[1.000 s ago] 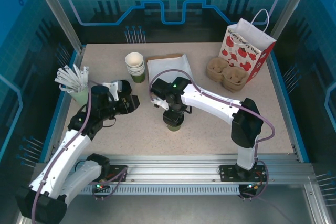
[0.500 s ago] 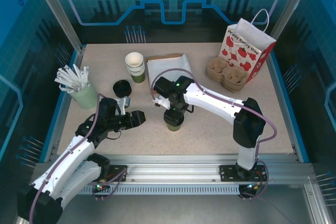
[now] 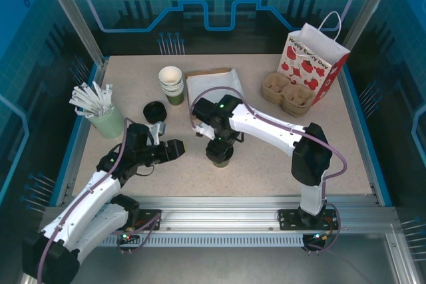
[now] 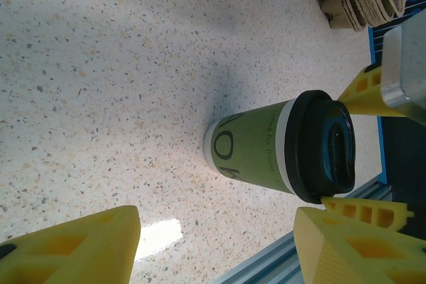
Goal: Pack the takeout coffee
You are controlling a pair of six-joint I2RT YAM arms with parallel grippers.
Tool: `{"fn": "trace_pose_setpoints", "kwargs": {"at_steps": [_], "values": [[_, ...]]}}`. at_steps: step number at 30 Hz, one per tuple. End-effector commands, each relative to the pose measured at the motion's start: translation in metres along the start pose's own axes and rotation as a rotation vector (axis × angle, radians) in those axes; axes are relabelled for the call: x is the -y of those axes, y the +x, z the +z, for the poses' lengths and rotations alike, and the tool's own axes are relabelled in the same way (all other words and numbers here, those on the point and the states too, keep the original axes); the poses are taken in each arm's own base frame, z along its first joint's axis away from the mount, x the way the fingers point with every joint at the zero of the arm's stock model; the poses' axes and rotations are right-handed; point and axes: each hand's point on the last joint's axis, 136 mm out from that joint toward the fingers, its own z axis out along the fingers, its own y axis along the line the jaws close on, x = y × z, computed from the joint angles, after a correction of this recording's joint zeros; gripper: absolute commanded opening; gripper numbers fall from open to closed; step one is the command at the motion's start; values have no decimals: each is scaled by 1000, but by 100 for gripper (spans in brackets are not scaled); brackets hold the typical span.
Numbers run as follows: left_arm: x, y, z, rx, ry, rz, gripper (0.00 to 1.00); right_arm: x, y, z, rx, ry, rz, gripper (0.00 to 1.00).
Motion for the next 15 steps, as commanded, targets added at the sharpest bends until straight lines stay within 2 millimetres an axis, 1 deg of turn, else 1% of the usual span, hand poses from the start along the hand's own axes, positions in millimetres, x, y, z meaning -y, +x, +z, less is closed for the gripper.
{"fn": "trace_pose_setpoints", "kwargs": {"at_steps": [1,7,10,13,15], "values": [[3,-4,-1,15,-1,25,64,-6,2,-8,-10,-9,-23,82],[7,-6,0,14,15,31,65,-5,0,-22,27,-3,-18,85],[17,-8,1,17,70,35,68,-4,-1,-42,101,-25,4,86],[32,-12,7,23,151,35,73,-1,0,-61,240,-136,76,86],[39,-16,14,22,180,42,75,6,-1,-65,326,-231,149,86]]}}
